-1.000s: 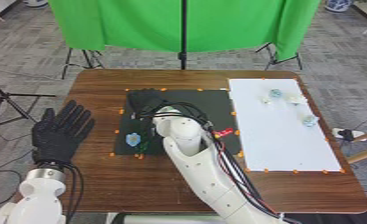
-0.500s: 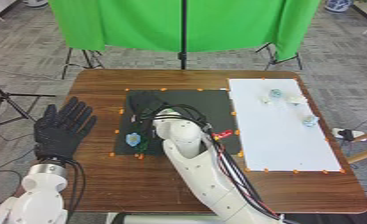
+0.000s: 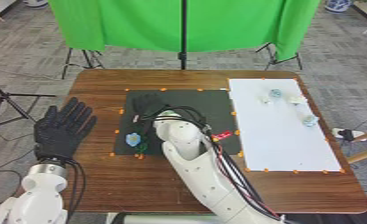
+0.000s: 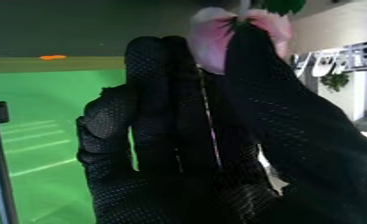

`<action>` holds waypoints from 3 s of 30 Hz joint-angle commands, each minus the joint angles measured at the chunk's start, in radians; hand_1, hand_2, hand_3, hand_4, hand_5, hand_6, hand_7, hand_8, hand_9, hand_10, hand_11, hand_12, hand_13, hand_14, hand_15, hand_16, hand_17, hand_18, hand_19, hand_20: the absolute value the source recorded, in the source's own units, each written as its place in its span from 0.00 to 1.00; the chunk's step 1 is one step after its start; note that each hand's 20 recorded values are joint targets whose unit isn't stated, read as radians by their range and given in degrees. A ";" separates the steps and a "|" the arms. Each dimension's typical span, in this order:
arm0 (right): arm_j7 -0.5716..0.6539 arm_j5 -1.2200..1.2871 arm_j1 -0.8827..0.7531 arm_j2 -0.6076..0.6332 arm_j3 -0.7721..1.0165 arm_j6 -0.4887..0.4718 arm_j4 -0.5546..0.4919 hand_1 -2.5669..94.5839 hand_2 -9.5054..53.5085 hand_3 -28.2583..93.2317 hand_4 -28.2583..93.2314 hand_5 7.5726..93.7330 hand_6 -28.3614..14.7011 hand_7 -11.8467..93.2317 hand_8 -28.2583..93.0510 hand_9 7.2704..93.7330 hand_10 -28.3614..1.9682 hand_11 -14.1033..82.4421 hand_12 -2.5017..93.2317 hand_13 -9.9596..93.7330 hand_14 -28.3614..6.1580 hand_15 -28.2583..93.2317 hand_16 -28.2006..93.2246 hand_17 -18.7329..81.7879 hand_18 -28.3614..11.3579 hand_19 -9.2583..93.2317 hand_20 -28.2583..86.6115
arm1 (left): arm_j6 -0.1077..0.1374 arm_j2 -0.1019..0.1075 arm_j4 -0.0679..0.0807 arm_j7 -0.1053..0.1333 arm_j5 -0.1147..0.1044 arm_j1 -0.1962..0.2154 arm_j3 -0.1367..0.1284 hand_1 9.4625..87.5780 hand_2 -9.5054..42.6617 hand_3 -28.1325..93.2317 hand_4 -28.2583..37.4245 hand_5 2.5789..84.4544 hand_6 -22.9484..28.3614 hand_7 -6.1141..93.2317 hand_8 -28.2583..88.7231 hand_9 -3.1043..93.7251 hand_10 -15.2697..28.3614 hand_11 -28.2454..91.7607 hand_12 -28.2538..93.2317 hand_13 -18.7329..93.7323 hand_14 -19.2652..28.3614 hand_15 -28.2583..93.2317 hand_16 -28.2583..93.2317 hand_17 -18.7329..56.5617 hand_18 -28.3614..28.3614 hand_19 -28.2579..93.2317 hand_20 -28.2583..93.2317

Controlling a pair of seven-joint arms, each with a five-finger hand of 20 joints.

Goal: Arrange flowers

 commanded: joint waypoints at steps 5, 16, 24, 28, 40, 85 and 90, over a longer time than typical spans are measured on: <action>0.066 -0.077 -0.006 0.041 -0.052 -0.063 -0.079 0.53 0.00 0.92 0.00 0.58 0.60 0.28 0.12 0.57 0.42 0.26 0.16 0.63 0.45 0.69 0.49 0.47 0.09 0.91 0.66 | 0.041 -0.009 -0.012 -0.005 0.018 0.032 -0.004 0.24 0.42 0.87 0.00 0.54 0.64 0.27 0.14 0.44 0.72 0.46 0.32 0.42 0.76 0.62 0.16 0.16 0.78 0.56 0.35; 0.189 0.181 -0.044 0.113 0.008 -0.043 -0.243 0.49 0.00 0.94 0.00 0.53 0.57 0.27 0.12 0.51 0.36 0.26 0.16 0.59 0.39 0.70 0.41 0.46 0.07 0.90 0.66 | 0.018 -0.038 -0.022 -0.036 0.076 0.059 -0.032 0.23 0.41 0.87 0.00 0.53 0.64 0.26 0.14 0.44 0.72 0.46 0.32 0.42 0.76 0.62 0.16 0.16 0.79 0.56 0.35; 0.334 0.300 -0.106 0.308 0.155 -0.071 -0.442 0.49 0.00 0.93 0.00 0.51 0.55 0.26 0.13 0.46 0.32 0.25 0.16 0.54 0.35 0.66 0.38 0.46 0.07 0.90 0.64 | -0.035 -0.065 -0.023 -0.019 0.069 0.086 -0.055 0.23 0.39 0.87 0.00 0.53 0.64 0.26 0.14 0.43 0.73 0.45 0.32 0.42 0.76 0.62 0.16 0.16 0.78 0.56 0.35; 0.493 0.348 -0.168 0.434 0.255 0.058 -0.467 0.50 0.00 0.93 0.00 0.50 0.54 0.25 0.13 0.45 0.30 0.25 0.16 0.52 0.33 0.65 0.36 0.46 0.07 0.89 0.62 | -0.015 -0.069 -0.029 -0.020 0.089 0.094 -0.068 0.22 0.37 0.87 0.00 0.53 0.64 0.26 0.14 0.43 0.72 0.45 0.32 0.41 0.76 0.61 0.17 0.16 0.78 0.56 0.35; 0.671 0.457 -0.432 0.665 0.559 0.088 -0.531 0.55 0.00 0.94 0.00 0.58 0.55 0.28 0.12 0.52 0.31 0.27 0.16 0.55 0.33 0.60 0.33 0.47 0.09 0.87 0.54 | 0.001 -0.076 -0.037 -0.005 0.111 0.116 -0.101 0.23 0.38 0.86 0.00 0.53 0.64 0.25 0.15 0.43 0.72 0.44 0.32 0.42 0.77 0.61 0.17 0.16 0.79 0.55 0.35; 0.684 0.507 -0.384 0.680 0.490 0.260 -0.410 0.71 0.00 0.79 0.00 0.83 0.64 0.42 0.27 0.93 0.66 0.28 0.50 0.83 0.68 0.61 0.61 0.57 0.13 0.95 0.63 | 0.008 -0.085 -0.048 -0.011 0.058 0.136 -0.087 0.21 0.37 0.87 0.00 0.53 0.64 0.25 0.15 0.43 0.73 0.45 0.32 0.42 0.76 0.61 0.17 0.16 0.79 0.55 0.35; 0.616 0.498 -0.370 0.685 0.436 0.305 -0.546 0.71 0.00 0.80 0.00 0.85 0.64 0.42 0.28 0.95 0.68 0.27 0.49 0.85 0.71 0.59 0.62 0.58 0.11 0.96 0.64 | 0.012 -0.082 -0.050 -0.007 0.060 0.141 -0.092 0.21 0.37 0.87 0.00 0.53 0.64 0.25 0.15 0.43 0.73 0.44 0.32 0.42 0.76 0.61 0.17 0.16 0.79 0.55 0.35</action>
